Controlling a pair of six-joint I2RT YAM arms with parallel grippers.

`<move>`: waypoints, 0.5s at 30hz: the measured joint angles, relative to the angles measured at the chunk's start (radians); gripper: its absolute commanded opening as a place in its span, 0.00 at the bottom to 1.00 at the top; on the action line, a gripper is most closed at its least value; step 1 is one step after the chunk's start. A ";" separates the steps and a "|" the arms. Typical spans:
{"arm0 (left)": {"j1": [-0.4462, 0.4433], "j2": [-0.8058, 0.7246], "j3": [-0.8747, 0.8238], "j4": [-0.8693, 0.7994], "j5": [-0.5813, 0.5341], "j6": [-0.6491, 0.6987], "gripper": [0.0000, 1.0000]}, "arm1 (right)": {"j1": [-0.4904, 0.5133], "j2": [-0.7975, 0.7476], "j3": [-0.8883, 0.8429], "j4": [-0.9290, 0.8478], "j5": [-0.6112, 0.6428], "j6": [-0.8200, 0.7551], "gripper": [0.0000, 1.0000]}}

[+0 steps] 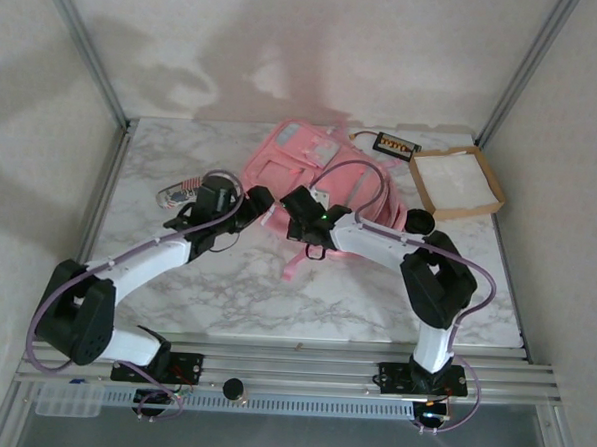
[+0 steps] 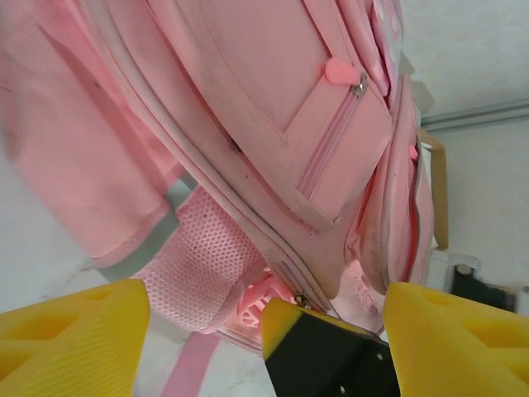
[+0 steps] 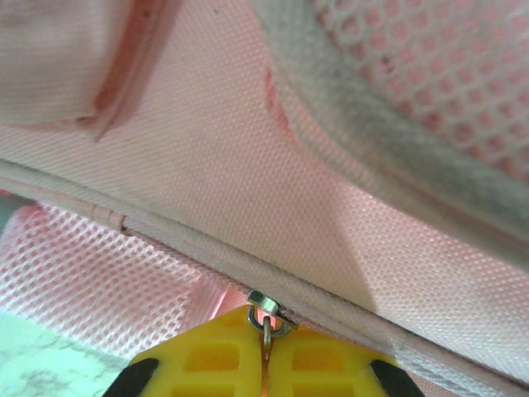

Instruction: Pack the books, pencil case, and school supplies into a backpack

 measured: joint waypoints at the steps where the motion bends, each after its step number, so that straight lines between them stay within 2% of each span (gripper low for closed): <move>1: -0.005 0.033 0.006 0.017 0.005 -0.014 0.69 | -0.003 -0.018 -0.020 0.016 -0.016 -0.009 0.00; 9: -0.058 0.270 0.102 0.090 0.012 -0.105 0.54 | -0.014 -0.056 -0.073 0.076 -0.077 -0.052 0.00; 10: -0.067 0.283 0.117 0.095 0.000 -0.113 0.50 | -0.014 -0.056 -0.074 0.078 -0.082 -0.055 0.00; 15: -0.080 0.339 0.165 0.106 -0.037 -0.153 0.18 | -0.016 -0.056 -0.082 0.094 -0.087 -0.066 0.00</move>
